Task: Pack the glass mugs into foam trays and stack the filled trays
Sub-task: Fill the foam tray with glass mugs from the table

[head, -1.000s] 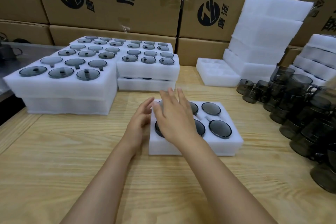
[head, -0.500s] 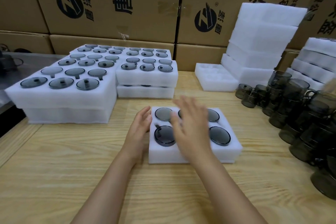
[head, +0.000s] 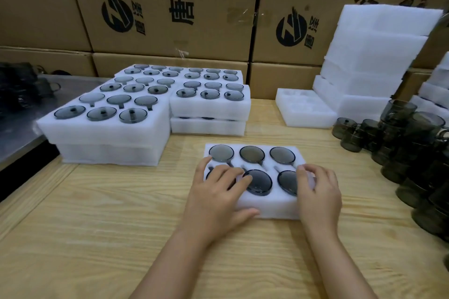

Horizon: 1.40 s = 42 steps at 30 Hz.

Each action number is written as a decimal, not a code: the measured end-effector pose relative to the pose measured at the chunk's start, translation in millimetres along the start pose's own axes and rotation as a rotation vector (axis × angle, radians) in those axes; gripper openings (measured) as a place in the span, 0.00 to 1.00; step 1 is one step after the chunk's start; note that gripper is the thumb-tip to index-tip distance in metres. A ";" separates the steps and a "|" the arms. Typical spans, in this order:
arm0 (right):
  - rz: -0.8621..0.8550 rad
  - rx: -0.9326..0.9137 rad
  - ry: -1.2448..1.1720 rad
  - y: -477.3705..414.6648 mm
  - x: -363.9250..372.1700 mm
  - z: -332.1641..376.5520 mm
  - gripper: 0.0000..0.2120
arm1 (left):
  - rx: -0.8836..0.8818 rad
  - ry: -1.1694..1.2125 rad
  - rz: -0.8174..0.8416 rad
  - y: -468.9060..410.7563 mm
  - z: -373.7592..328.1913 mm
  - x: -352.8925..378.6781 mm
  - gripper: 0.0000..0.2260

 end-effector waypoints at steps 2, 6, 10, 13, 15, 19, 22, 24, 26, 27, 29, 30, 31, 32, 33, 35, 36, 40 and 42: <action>0.154 -0.043 -0.213 3.3 7.3 2.2 0.15 | -0.032 -0.035 -0.025 1.0 13.4 -2.3 0.22; 0.519 -0.181 -0.416 11.2 35.9 11.2 0.22 | -0.154 -0.084 -0.047 8.5 38.3 -6.9 0.22; 0.574 -0.390 -0.205 8.0 59.9 25.4 0.28 | -0.326 -0.019 -0.103 12.5 60.7 -8.2 0.20; 0.576 -0.377 -0.219 0.6 75.7 33.9 0.27 | -0.430 0.013 -0.065 11.8 75.9 -3.1 0.23; 0.550 -0.376 -0.225 -2.6 85.8 38.0 0.27 | -0.495 0.052 -0.021 9.0 90.4 -2.2 0.23; 0.534 -0.422 -0.134 -8.3 101.1 46.4 0.28 | -0.502 0.039 0.026 6.0 113.6 -0.9 0.23; 0.543 -0.453 -0.104 -10.8 106.3 47.8 0.28 | -0.504 -0.019 0.038 5.1 114.4 0.2 0.24; 0.538 -0.474 -0.087 -10.7 107.0 47.0 0.29 | -0.542 -0.044 0.052 4.7 109.6 1.4 0.24; 0.549 -0.463 -0.102 -10.2 105.6 47.1 0.31 | -0.590 -0.058 0.040 6.1 99.4 4.0 0.25; 0.564 -0.434 -0.136 -10.5 104.8 46.5 0.32 | -0.598 -0.073 0.021 6.1 90.6 5.3 0.28; 0.592 -0.361 -0.228 -11.2 102.8 45.9 0.34 | -0.555 -0.022 -0.017 -0.3 60.8 11.6 0.33; 0.607 -0.324 -0.291 -11.4 101.5 46.1 0.32 | -0.502 0.047 -0.028 -6.2 41.2 18.0 0.33; 0.626 -0.275 -0.372 -11.8 100.2 46.6 0.29 | -0.442 0.132 -0.026 -12.9 21.7 26.2 0.32; 0.642 -0.215 -0.459 -12.9 98.5 46.9 0.26 | -0.403 0.226 -0.017 -19.4 4.6 34.5 0.30; 0.654 -0.144 -0.550 -14.8 96.2 45.9 0.22 | -0.399 0.310 -0.011 -25.0 -6.9 41.6 0.30; 0.673 0.019 -0.732 -20.1 93.4 38.2 0.18 | -0.448 0.391 0.049 -27.4 -12.4 54.5 0.32; 0.678 0.073 -0.791 -23.1 93.1 33.2 0.16 | -0.430 0.362 0.089 -25.2 -10.1 58.5 0.33; 0.512 -0.075 -0.477 -44.7 87.6 14.6 0.16 | -0.321 0.274 0.183 -20.0 -1.1 61.4 0.28; 0.369 -0.179 -0.189 -70.6 90.0 3.8 0.21 | -0.306 0.229 0.191 -22.4 -2.2 60.3 0.27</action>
Point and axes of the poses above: each hand's wrist, its own y-axis away from the middle knuckle, its own x-axis out of the palm, z = x × y, the point moved 4 cm from there along -y, towards the middle knuckle, and after that the axes turned 15 degrees about y, right-handed, at the moved point
